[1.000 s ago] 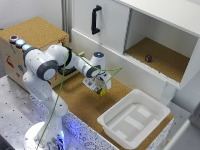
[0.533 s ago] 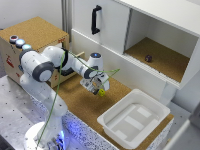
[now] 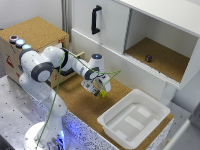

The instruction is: Slide right the yellow block

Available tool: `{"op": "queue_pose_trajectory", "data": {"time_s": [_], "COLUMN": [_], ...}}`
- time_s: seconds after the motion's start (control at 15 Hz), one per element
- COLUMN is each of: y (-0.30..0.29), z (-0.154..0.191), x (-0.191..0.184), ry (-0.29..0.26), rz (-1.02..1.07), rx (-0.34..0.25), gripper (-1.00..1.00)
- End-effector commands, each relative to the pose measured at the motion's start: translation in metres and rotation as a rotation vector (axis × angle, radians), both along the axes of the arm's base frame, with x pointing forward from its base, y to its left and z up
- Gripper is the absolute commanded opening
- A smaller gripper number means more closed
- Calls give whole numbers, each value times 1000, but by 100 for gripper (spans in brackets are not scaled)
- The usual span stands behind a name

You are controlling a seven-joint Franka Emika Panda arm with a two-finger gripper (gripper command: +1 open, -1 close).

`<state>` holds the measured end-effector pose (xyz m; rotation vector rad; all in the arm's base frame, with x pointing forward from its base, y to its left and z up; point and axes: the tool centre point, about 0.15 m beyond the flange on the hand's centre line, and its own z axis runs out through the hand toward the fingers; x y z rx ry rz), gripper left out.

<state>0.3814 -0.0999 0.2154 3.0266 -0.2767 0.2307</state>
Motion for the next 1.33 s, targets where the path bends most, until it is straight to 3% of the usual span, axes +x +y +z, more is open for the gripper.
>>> {"op": "queue_pose_trajectory", "data": {"time_s": [0.0,0.8,1.27], "y": [-26,-67,-89], "z": [-16,-11,-13], "x": [11,11,5], "ry": [-1,14,14], "rz": [-26,-98,-120], "rx": [-57,-107,-90], "gripper": [-100,-100,-100]}}
